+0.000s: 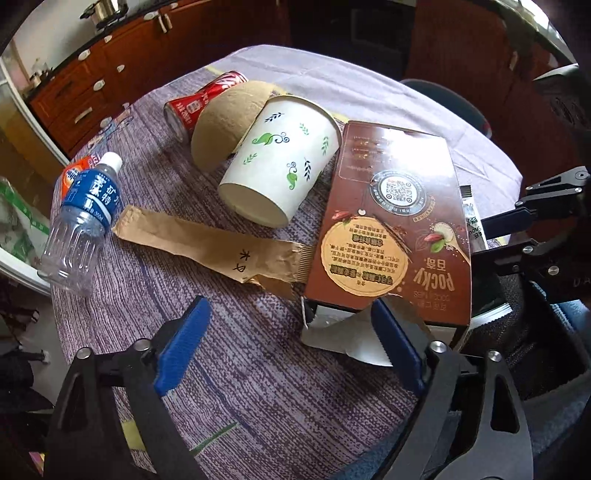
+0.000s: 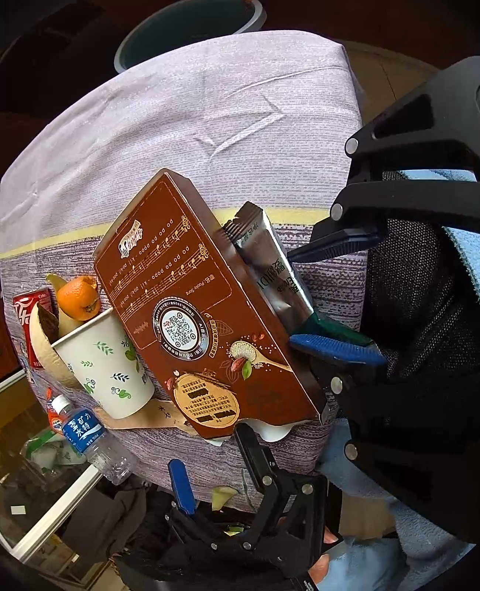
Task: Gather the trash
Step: 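Grasp the brown snack box with the left tool while the right tool grasps the foil sachet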
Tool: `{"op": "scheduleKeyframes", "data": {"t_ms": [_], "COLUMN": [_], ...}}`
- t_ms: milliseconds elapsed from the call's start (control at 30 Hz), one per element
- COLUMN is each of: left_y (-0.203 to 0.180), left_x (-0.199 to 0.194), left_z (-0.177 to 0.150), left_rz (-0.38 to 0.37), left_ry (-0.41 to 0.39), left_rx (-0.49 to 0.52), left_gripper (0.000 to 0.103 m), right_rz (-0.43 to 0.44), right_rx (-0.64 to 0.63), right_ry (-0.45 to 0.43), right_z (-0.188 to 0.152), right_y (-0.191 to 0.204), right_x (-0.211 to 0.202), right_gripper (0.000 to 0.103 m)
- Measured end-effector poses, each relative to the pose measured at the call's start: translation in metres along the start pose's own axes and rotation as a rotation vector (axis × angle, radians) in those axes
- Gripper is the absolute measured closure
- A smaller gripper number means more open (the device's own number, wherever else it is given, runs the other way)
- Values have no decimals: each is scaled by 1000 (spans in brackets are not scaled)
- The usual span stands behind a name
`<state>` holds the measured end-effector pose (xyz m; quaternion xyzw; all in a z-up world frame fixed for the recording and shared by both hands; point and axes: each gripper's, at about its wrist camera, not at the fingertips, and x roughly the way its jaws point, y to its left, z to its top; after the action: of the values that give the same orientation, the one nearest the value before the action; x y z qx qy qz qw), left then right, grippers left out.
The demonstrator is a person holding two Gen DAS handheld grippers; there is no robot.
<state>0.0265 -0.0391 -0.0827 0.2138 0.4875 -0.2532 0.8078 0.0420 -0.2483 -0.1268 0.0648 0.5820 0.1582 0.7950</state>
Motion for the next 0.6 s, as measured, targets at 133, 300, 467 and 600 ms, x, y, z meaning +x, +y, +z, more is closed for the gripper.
{"op": "scheduleKeyframes", "data": {"t_ms": [133,300,467,600], "left_y": [-5,-10,-13,-17], "left_x": [10,16,22,23], "left_z": [3,7,15,20], "left_rz": [-46,-88,-97,-108], "left_ry": [34,43,51,65], "left_rx": [22,37,11,24], "left_gripper": [49,57,57,57], "right_rz": [31,74,119,160], "right_rx": [41,74,110,128], "right_ry": [7,-21,-72,-99], "right_z": [-1,2,-2,-6], "right_y": [-8,-15,-26,-33], "right_x": [1,4,2,-2], "right_gripper": [64,62,66,85]}}
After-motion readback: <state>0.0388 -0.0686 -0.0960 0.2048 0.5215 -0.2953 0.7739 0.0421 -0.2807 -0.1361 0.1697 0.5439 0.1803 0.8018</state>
